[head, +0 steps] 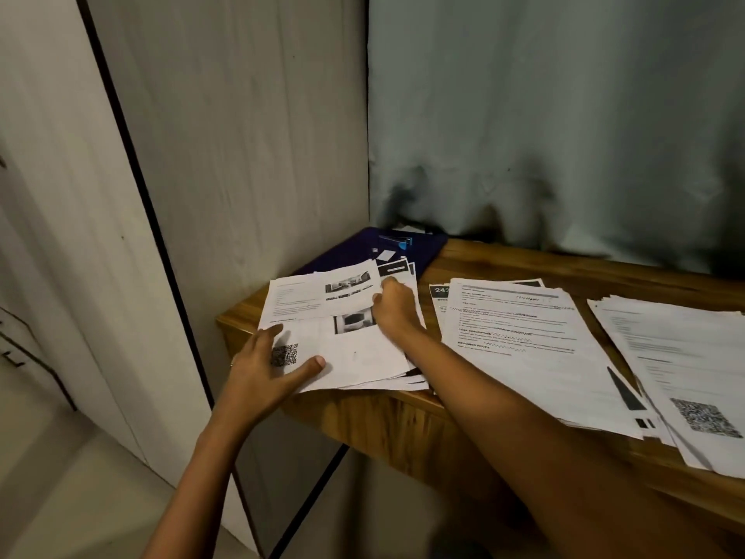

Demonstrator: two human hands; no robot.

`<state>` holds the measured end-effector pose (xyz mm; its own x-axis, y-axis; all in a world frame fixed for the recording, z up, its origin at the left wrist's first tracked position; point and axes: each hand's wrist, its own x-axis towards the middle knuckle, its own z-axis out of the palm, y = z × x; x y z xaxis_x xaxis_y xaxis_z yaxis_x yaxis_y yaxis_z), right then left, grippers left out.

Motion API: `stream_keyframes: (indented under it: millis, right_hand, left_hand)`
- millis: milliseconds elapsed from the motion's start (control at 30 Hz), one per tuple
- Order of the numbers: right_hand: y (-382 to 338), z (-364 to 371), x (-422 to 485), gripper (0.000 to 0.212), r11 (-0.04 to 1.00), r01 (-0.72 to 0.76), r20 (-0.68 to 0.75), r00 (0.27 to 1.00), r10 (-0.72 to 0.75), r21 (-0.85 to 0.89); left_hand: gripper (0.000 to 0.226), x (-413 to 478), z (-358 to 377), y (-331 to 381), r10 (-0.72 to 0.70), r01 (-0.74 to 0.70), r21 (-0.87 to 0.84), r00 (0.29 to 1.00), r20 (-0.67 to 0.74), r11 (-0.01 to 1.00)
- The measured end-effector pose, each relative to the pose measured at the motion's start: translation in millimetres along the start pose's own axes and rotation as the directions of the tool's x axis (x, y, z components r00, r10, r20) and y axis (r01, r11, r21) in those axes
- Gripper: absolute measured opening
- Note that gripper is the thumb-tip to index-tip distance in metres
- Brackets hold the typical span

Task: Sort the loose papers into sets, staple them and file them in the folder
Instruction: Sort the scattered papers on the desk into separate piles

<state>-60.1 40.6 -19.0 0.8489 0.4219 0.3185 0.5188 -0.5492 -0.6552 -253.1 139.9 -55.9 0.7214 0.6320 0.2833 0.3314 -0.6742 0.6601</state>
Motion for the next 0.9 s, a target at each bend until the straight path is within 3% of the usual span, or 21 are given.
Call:
stream_keyframes:
  millis: [100,200,267,400,733,900]
  right_hand:
    - [4.8,1.1,-3.3,0.030,0.992,0.027,0.011,1.000,-0.026,-0.127]
    - [16.6,-11.0,1.0,0.033,0.987,-0.065,-0.065,0.996,0.056,-0.146]
    - [27.1,-21.3,6.3,0.034,0.983,-0.157,-0.099,0.984,0.148,-0.096]
    - [40.6,-37.2,8.3,0.019,0.960,-0.235,0.018,0.972,0.235,0.149]
    - [37.7,-41.3,7.3,0.014,0.933,-0.263,-0.079,0.954,0.290,0.246]
    - [40.5,-43.5,9.8,0.027,0.916,-0.288,-0.103,0.939,0.327,0.278]
  left_hand:
    - [0.114,3.2,2.7,-10.7,-0.023,0.021,0.061,0.999,0.036,0.998]
    - [0.123,4.9,3.3,-13.3,0.011,-0.020,0.141,0.998,0.063,0.990]
    - [0.131,5.9,1.5,-14.8,0.028,-0.049,0.203,0.994,0.106,0.978]
    - [0.142,8.0,-0.7,-22.5,0.025,-0.079,0.252,0.978,0.209,0.964]
    - [0.139,4.9,1.4,-20.8,0.058,-0.099,0.251,0.985,0.165,0.963]
    - [0.140,7.3,2.1,-16.1,0.044,-0.083,0.241,0.985,0.166,0.967]
